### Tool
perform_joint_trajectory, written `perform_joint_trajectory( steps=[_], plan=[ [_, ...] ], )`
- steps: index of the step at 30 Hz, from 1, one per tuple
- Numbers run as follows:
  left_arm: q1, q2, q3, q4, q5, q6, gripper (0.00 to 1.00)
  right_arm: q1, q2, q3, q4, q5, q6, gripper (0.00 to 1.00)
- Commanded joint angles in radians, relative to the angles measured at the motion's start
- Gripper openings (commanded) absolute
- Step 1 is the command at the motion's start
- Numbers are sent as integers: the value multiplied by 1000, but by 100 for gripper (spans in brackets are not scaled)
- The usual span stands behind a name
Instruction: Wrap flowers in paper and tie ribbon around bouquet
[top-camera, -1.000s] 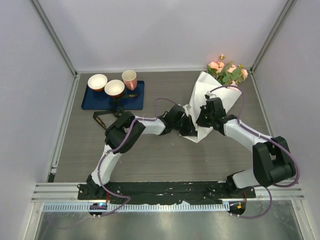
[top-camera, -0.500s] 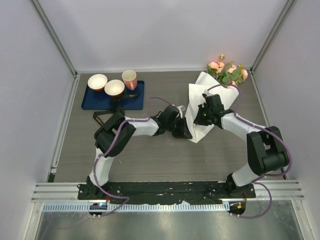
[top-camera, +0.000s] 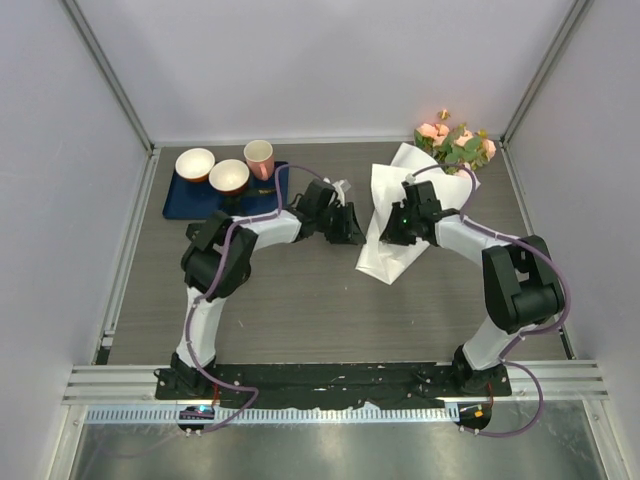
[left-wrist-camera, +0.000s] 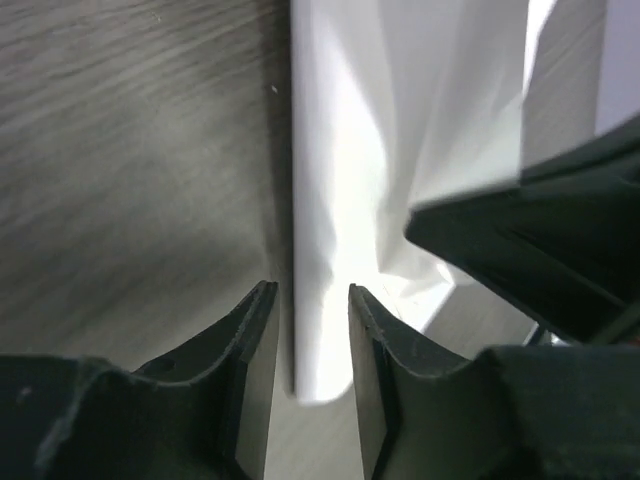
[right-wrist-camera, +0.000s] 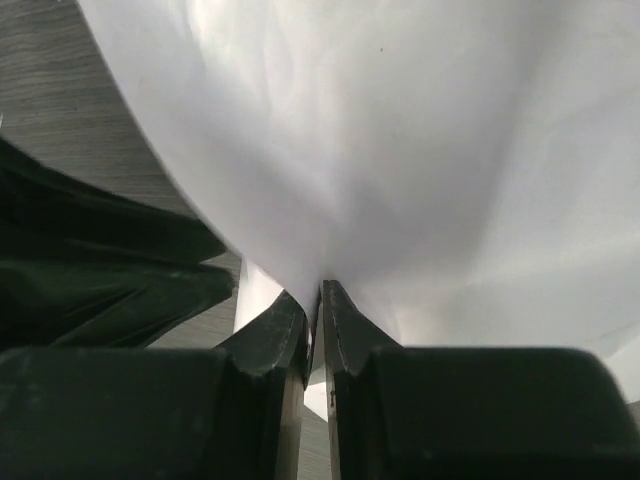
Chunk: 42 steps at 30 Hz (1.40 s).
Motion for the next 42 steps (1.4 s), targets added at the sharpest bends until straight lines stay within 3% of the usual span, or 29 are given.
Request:
perform_joint_trajectory(
  steps=[1, 4, 7, 10, 16, 17, 20, 22, 28, 33, 36, 38, 42],
  plan=[
    [-13, 118, 72, 13, 81, -19, 35, -1, 25, 40, 40, -18, 72, 22],
    [-13, 112, 23, 117, 89, -68, 33, -2, 22, 31, 64, -38, 81, 40],
    [-7, 69, -32, 157, 100, -64, 36, -20, -6, -12, 124, -88, 110, 49],
    [10, 35, -110, 226, 146, -113, 38, -56, -34, -57, 197, -148, 158, 54],
    [57, 5, -258, 548, 253, -321, 44, -105, -37, -135, 346, -287, 251, 58],
    [67, 9, -264, 644, 278, -408, 45, -109, -41, -146, 365, -301, 264, 58],
    [76, 38, -243, 714, 289, -504, 48, -111, -66, -173, 415, -343, 299, 62],
    [77, 70, -166, 658, 281, -498, 48, -111, -73, -181, 426, -363, 304, 63],
    [74, 169, 103, 275, 181, -336, 50, -113, -103, -201, 386, -323, 258, 64],
    [73, 293, 303, 132, 143, -262, 49, -113, -101, -198, 370, -315, 230, 64],
    [73, 356, 398, 82, 164, -260, 35, -113, -104, -199, 365, -334, 232, 64],
    [73, 379, 444, 67, 160, -216, 17, -113, -132, -212, 334, -334, 224, 63],
    [73, 403, 483, 148, 195, -239, 11, -113, -175, -248, 334, -332, 229, 62]
  ],
)
